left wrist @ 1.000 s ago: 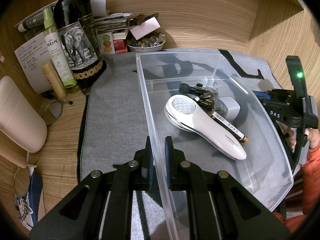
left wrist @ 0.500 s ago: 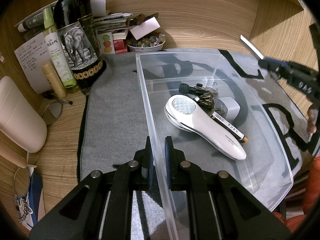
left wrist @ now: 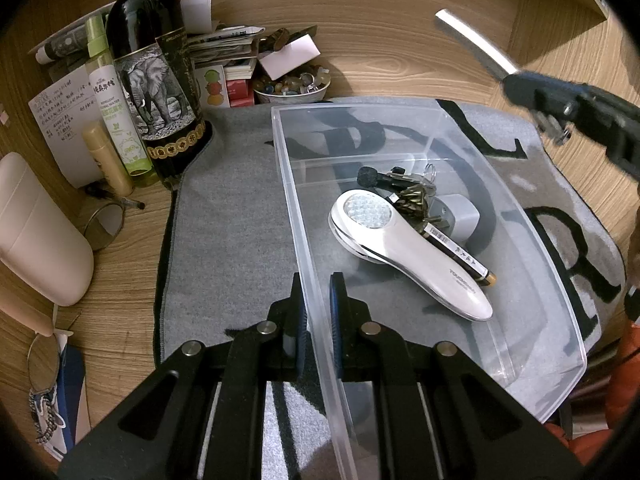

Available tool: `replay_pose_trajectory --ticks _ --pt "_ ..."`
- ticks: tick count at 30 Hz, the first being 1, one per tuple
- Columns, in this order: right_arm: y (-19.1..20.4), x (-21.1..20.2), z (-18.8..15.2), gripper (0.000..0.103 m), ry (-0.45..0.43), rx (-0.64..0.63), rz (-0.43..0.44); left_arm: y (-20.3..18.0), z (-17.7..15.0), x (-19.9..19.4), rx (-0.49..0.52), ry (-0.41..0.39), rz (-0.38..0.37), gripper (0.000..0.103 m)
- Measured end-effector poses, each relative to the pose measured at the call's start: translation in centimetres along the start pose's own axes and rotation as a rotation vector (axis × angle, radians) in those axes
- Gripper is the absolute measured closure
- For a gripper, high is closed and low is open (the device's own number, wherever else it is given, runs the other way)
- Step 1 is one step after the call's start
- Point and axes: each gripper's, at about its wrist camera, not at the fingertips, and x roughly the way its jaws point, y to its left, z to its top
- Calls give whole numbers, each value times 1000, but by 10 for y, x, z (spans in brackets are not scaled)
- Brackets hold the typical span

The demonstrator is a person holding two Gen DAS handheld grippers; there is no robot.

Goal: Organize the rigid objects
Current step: 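Carry the silver metal cylinder into the clear box and open the right gripper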

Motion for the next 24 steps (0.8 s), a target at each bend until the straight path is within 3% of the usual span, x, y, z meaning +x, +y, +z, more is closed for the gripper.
replay_pose_trajectory --ticks 14,24 --pt "22 73 -25 89 230 -39 54 1 0 0 -3 -1 -4 93" --pt "22 84 -30 87 294 -36 65 1 0 0 -2 0 -3 93"
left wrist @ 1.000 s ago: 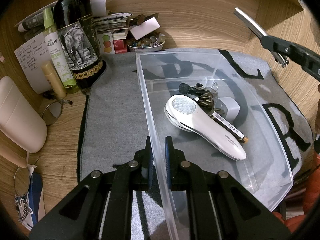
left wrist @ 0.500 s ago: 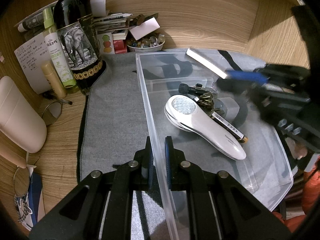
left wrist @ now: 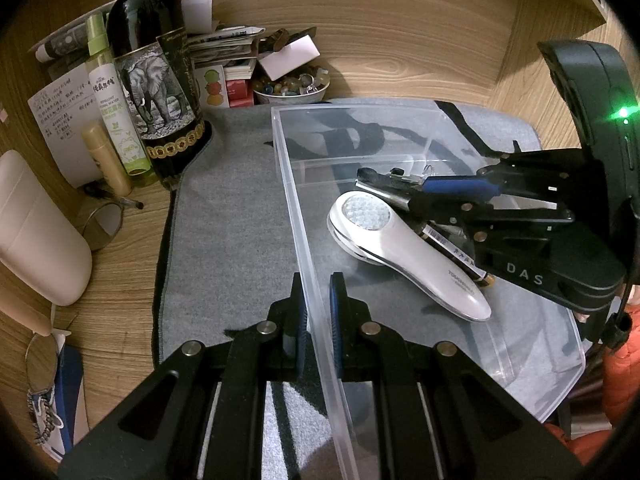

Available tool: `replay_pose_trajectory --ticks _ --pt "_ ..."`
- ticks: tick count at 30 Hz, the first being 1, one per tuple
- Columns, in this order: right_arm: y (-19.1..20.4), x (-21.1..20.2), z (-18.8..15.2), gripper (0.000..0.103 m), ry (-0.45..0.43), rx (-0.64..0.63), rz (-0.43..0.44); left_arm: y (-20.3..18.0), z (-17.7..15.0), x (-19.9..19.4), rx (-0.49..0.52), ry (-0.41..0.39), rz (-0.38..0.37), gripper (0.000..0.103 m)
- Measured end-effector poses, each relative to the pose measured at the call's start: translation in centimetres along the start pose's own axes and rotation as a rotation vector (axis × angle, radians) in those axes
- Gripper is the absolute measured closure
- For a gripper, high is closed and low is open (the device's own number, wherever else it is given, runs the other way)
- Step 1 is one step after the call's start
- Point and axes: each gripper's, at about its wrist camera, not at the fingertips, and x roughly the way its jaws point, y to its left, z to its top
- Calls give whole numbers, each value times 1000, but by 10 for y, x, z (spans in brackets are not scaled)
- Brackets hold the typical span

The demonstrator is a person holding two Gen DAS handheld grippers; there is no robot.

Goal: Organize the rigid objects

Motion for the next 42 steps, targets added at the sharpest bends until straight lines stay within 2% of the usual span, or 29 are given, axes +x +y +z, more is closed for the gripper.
replay_pose_trajectory --ticks 2,4,6,13,17,22,24,27,31,33,34,37,42 --pt "0 0 0 87 -1 -3 -8 0 0 0 1 1 1 93" --pt "-1 -1 1 82 1 -2 -12 0 0 0 0 1 0 93" --pt "-3 -5 0 68 -11 5 -11 0 0 0 0 1 0 93" --pt "-6 -33 -5 51 -93 25 -21 0 0 1 1 8 9 93" --pt "-7 -51 -10 38 -144 37 -32 -3 2 2 1 16 16 93" --pt "-12 -72 -18 34 -193 49 -49 -6 4 -8 7 -4 41 91" --pt "-15 -82 -22 25 -219 61 -57 -7 5 -16 -1 -24 37 76" --pt "-18 -96 -28 24 -252 77 -66 -10 8 -33 -9 -79 41 61" --pt "-19 -113 -38 20 -297 94 -83 -20 11 -60 0 -163 38 50" --pt "-19 -123 -44 19 -319 99 -100 -27 10 -72 2 -211 35 39" --pt "-19 -127 -46 18 -329 100 -106 -30 9 -79 4 -239 35 38" --pt "-20 -141 -55 13 -365 112 -128 -42 4 -98 15 -323 37 33" --pt "-17 -166 -73 0 -439 127 -192 -59 -12 -125 17 -469 32 14"
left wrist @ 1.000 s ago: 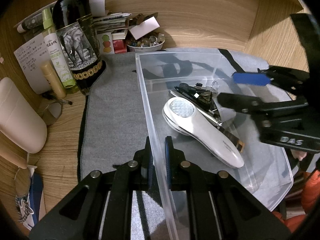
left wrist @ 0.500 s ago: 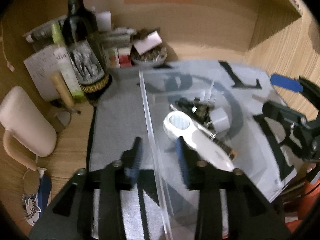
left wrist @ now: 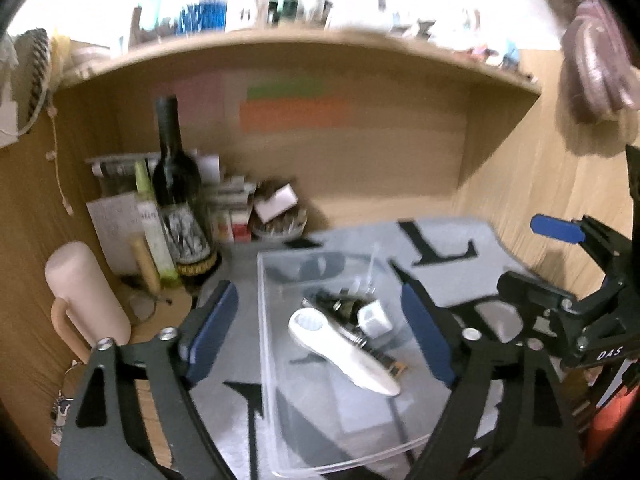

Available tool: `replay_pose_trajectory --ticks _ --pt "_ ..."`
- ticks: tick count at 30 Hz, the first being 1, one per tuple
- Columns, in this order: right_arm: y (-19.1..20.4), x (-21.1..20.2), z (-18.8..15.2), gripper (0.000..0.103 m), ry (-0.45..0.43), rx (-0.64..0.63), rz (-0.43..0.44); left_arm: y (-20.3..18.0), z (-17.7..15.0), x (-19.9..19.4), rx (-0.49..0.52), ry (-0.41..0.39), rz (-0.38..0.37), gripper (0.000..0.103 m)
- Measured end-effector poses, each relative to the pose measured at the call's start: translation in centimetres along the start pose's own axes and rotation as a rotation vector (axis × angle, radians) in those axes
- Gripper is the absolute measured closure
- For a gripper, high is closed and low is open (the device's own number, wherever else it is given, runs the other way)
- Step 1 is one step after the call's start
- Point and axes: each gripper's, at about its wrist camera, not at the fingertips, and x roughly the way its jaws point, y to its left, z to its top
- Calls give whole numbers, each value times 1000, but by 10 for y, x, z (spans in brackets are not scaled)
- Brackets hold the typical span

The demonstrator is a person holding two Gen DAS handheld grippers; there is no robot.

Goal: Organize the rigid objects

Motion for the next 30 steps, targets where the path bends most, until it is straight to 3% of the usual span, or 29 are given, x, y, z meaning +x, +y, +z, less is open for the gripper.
replay_pose_trajectory --ticks 11,30 --pt "0 -50 -15 0 -125 46 -44 -18 -11 -35 -49 -128 -95 2" --pt "-6 -57 -27 0 -144 114 -54 -26 -18 -31 -50 -118 -104 1"
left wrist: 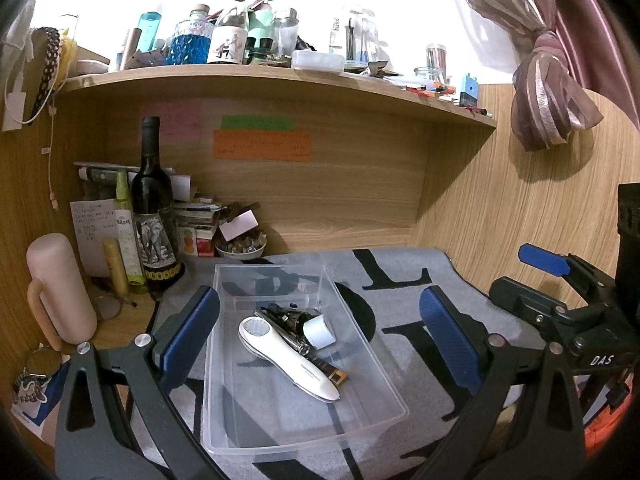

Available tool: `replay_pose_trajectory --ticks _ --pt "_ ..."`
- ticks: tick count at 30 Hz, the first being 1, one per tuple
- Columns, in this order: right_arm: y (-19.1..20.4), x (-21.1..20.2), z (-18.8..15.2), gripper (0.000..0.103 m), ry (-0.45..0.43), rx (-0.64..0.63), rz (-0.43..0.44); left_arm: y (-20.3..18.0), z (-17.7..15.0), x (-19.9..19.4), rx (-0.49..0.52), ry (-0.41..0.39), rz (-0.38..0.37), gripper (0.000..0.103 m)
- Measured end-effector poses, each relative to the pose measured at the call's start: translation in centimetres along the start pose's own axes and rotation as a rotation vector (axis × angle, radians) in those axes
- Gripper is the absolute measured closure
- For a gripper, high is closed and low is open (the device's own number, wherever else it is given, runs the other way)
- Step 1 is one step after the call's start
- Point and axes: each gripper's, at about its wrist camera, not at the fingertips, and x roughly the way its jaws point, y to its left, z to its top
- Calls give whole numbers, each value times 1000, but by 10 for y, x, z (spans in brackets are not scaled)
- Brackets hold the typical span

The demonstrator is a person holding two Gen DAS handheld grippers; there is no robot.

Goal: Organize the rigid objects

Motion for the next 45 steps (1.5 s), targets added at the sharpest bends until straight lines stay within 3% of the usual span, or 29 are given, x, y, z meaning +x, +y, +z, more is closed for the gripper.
replay_pose_trajectory --ticks 45 --pt "10 3 -2 0 16 6 -17 1 -3 3 -2 5 -12 1"
